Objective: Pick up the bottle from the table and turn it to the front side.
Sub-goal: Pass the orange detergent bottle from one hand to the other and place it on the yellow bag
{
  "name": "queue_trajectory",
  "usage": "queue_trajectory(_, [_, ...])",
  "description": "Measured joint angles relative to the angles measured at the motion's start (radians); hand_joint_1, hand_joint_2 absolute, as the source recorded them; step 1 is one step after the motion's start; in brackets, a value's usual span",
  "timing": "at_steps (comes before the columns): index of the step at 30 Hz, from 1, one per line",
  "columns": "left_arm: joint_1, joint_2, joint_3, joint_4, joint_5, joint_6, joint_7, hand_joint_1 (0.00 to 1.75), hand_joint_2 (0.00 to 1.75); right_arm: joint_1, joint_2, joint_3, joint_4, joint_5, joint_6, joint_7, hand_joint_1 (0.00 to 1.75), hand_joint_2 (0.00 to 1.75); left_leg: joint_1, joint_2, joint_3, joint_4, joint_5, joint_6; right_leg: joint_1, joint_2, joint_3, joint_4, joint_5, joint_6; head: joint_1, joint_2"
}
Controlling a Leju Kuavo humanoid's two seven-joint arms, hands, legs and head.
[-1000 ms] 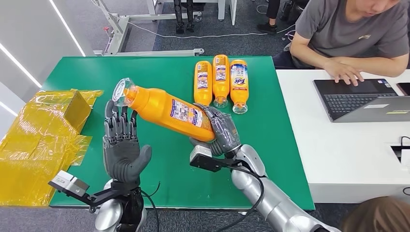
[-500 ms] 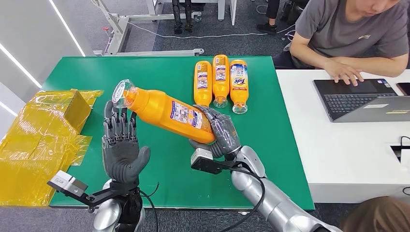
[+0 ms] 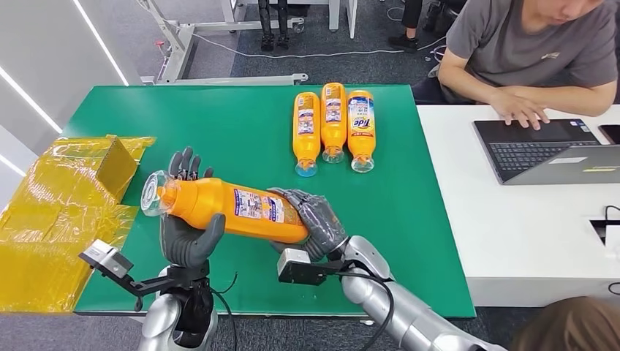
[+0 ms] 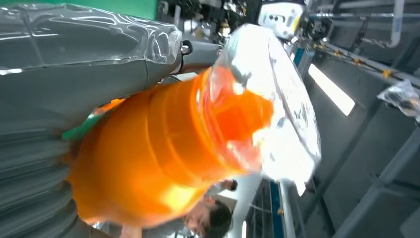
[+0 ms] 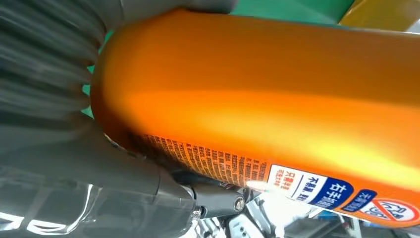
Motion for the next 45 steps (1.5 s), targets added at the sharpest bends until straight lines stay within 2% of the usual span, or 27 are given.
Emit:
queue_trajectory(16, [-0.01, -0.006, 0.044, 0.012, -0.007, 0.023, 0.0, 0.0, 1.75, 0.008, -0.011, 0.038, 0.005, 0.005, 0.023, 0.04, 1.75, 1.75, 0.0, 0.0, 0.0, 0.0, 0.0, 0.0, 0.0, 0.0, 0.0, 0.0, 0.0, 0.0, 0.0, 0.0])
queue_trajectory(17, [-0.01, -0.006, 0.044, 0.012, -0.007, 0.024, 0.0, 0.39, 1.75, 0.008, -0.011, 0.039, 0.004, 0.005, 0.023, 0.041, 1.75, 1.75, 0.0, 0.0, 0.0, 0.0, 0.0, 0.0, 0.0, 0.0, 0.0, 0.0, 0.0, 0.0, 0.0, 0.0])
queue_trajectory(20, [-0.01, -0.006, 0.045, 0.012, -0.008, 0.025, 0.0, 1.7, 1.75, 0.009, -0.012, 0.039, 0.004, 0.006, 0.023, 0.042, 1.75, 1.75, 0.0, 0.0, 0.0, 0.0, 0.0, 0.0, 0.0, 0.0, 0.0, 0.0, 0.0, 0.0, 0.0, 0.0])
queue_trajectory(21, [-0.01, -0.006, 0.045, 0.012, -0.008, 0.025, 0.0, 1.75, 1.75, 0.009, -0.012, 0.04, 0.003, 0.007, 0.023, 0.044, 1.75, 1.75, 0.0, 0.0, 0.0, 0.0, 0.0, 0.0, 0.0, 0.0, 0.0, 0.0, 0.0, 0.0, 0.0, 0.0])
queue_trajectory(33, [-0.012, -0.006, 0.041, 0.012, -0.005, 0.024, 0.0, 1.75, 1.75, 0.016, -0.024, 0.04, -0.023, 0.017, 0.024, 0.072, 1.75, 1.75, 0.0, 0.0, 0.0, 0.0, 0.0, 0.0, 0.0, 0.0, 0.0, 0.0, 0.0, 0.0, 0.0, 0.0])
queue_trajectory(41, [-0.023, -0.001, 0.003, 0.042, 0.02, 0.09, 0.0, 1.75, 1.75, 0.033, -0.032, 0.038, -0.029, 0.056, -0.008, 0.087, 1.73, 1.75, 0.0, 0.0, 0.0, 0.0, 0.0, 0.0, 0.0, 0.0, 0.0, 0.0, 0.0, 0.0, 0.0, 0.0])
queue_trajectory(45, [-0.027, 0.002, -0.013, 0.057, 0.022, 0.09, -0.002, 1.75, 1.75, 0.043, -0.033, 0.035, -0.029, 0.072, -0.033, 0.089, 0.02, 1.75, 0.0, 0.0, 0.0, 0.0, 0.0, 0.0, 0.0, 0.0, 0.0, 0.0, 0.0, 0.0, 0.0, 0.0])
